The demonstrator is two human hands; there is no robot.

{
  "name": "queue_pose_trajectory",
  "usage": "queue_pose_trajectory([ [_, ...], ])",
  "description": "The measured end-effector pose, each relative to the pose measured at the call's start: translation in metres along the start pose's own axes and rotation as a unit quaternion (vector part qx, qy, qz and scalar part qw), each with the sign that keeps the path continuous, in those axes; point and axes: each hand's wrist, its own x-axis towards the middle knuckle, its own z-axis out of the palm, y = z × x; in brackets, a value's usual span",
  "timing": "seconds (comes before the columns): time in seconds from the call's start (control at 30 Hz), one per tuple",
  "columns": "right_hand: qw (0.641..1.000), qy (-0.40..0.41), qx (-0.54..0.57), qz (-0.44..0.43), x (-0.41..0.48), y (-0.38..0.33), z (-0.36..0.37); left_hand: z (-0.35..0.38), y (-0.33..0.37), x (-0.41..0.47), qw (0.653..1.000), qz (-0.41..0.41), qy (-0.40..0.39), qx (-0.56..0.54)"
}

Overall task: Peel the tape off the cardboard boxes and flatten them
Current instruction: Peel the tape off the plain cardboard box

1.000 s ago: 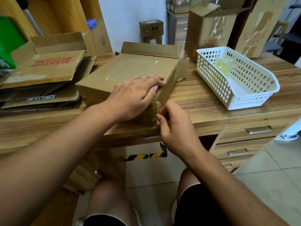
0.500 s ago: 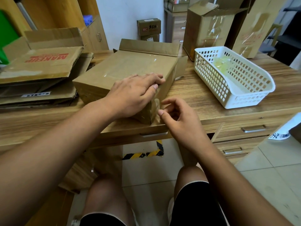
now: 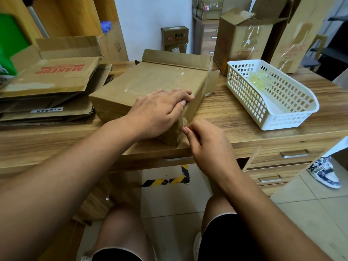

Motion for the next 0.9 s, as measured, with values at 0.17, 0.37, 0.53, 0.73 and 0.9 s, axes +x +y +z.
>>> queue_pose_trajectory([
  [0.17,0.998,0.039,-0.036,-0.019,-0.009,-0.007,0.007,0.001,-0.001,0.0,1.0,0.0,-0.01,-0.005],
  [0.37,0.998,0.047,-0.025,-0.027,-0.018,-0.011,0.009,0.001,0.0,0.0,1.0,-0.005,-0.003,0.004],
  [0.53,0.998,0.051,-0.035,-0.022,-0.023,-0.015,0.009,0.002,-0.001,0.001,1.0,-0.005,-0.003,0.005],
  [0.73,0.998,0.046,-0.046,-0.025,-0.028,-0.018,0.007,0.002,-0.001,0.0,1.0,-0.002,0.001,-0.003],
  [0.9,0.998,0.035,-0.041,-0.036,-0.032,-0.02,0.004,0.002,-0.001,0.0,1.0,-0.002,0.004,0.0],
])
